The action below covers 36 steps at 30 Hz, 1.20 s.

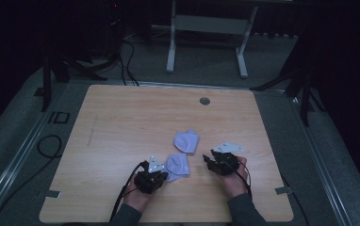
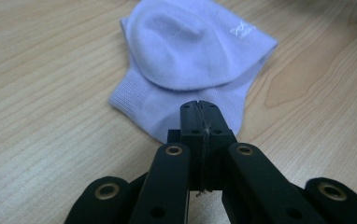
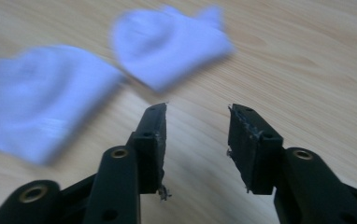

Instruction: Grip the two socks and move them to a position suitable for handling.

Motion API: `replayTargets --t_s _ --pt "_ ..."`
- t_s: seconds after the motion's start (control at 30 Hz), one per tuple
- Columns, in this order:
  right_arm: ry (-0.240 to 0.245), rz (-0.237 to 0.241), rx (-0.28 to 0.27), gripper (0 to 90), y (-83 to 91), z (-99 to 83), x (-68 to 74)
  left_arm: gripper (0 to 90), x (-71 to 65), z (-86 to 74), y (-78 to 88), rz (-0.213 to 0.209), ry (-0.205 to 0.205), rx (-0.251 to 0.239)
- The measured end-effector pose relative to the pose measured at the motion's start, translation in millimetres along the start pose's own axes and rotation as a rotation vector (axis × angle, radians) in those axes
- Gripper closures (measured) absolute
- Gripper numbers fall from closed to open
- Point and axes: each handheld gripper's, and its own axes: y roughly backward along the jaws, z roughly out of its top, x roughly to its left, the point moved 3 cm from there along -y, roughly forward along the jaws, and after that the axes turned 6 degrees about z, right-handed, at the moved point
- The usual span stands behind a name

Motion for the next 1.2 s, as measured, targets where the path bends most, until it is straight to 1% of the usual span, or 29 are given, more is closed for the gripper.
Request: replayTargets --t_s 0.07,0.13,0.37,0.43,0.47,0.5,0.53,0.57,0.63,0.67,0.7,0.73,0.77,0.83,0.87,0.9,0.97,1.1,1.13,1.17,1.2 --pt "0.037 0.033 -0.003 61.9 -2.0 6.7 11.1 89.5 -0.4 0.4 0.1 0.005 -0.006 0.004" --pt "0.068 0.046 0.002 64.6 -5.3 13.0 19.4 89.5 -0.3 0.2 0.2 0.006 -0.007 0.005" --pt "0.137 0.160 0.019 75.3 -22.4 30.9 50.4 89.5 -0.1 0.1 0.0 0.006 -0.003 0.004" --pt "0.154 0.197 0.028 78.0 -27.3 34.0 59.4 89.5 -0.3 0.0 0.1 0.008 -0.005 0.003" --pt "0.166 0.210 0.033 78.4 -29.8 35.0 63.6 89.5 -0.6 -0.1 0.1 0.009 -0.006 0.002" --pt "0.166 0.210 0.033 78.4 -29.8 35.0 63.6 89.5 -0.6 -0.1 0.1 0.009 -0.006 0.002" --pt "0.178 0.222 0.040 79.1 -33.0 36.0 68.4 89.5 -0.9 -0.1 0.1 0.011 -0.006 0.000" --pt "0.189 0.248 0.054 80.0 -38.2 35.8 74.6 89.5 -1.3 -0.1 0.0 0.012 -0.005 -0.002" --pt "0.192 0.266 0.074 81.2 -43.3 33.7 79.4 89.5 -1.3 -0.1 -0.1 0.012 -0.006 -0.003" --pt "0.192 0.266 0.074 81.2 -43.3 33.7 79.4 89.5 -1.3 -0.1 -0.1 0.012 -0.006 -0.003" --pt "0.195 0.277 0.093 80.7 -48.4 30.5 82.1 89.5 -0.8 -0.2 0.2 0.011 -0.010 0.001" --pt "0.195 0.277 0.093 80.7 -48.4 30.5 82.1 89.5 -0.8 -0.2 0.2 0.011 -0.010 0.001" --pt "0.187 0.283 0.116 74.1 -53.3 27.0 83.1 89.5 -0.8 -0.3 0.2 0.010 -0.010 0.001" --pt "0.176 0.293 0.137 70.2 -57.3 24.4 83.5 89.5 -0.7 -0.3 0.3 0.011 -0.012 0.002" --pt "0.176 0.293 0.137 70.2 -57.3 24.4 83.5 89.5 -0.7 -0.3 0.3 0.011 -0.012 0.002" --pt "0.174 0.295 0.143 66.9 -59.9 23.1 83.9 89.5 -0.4 -0.4 0.3 0.010 -0.013 0.002" --pt "0.167 0.302 0.151 64.5 -62.2 22.4 84.0 89.5 -0.5 -0.5 0.4 0.011 -0.015 0.003" --pt "0.164 0.307 0.148 63.5 -63.7 22.7 84.4 89.5 -0.5 -0.5 0.4 0.012 -0.015 0.002" --pt "0.166 0.303 0.147 64.8 -64.0 22.7 84.7 89.5 -0.8 -0.5 0.3 0.013 -0.014 0.001" --pt "0.175 0.287 0.150 67.7 -64.1 22.7 85.3 89.5 -0.8 -0.5 0.4 0.013 -0.015 0.002" --pt "0.175 0.287 0.150 67.7 -64.1 22.7 85.3 89.5 -0.8 -0.5 0.4 0.013 -0.015 0.002"
